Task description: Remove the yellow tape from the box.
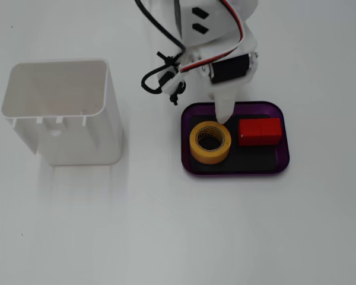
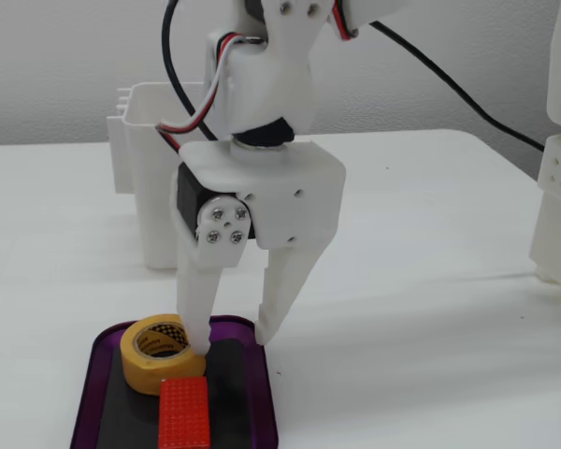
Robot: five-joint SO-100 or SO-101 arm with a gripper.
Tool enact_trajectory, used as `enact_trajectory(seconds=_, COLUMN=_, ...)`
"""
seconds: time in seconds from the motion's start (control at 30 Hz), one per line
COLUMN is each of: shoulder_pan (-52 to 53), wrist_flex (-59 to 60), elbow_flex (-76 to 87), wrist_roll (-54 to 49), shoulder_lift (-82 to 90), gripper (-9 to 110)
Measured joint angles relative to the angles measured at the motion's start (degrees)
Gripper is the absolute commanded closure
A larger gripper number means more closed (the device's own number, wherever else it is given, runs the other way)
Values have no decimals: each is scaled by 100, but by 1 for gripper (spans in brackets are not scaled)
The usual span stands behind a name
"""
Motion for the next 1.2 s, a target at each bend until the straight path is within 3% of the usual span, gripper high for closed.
enact_trajectory(seconds=1.2, shoulder_pan=255, wrist_flex=-396, elbow_flex=-62, wrist_roll=0, shoulder_lift=149, gripper=89)
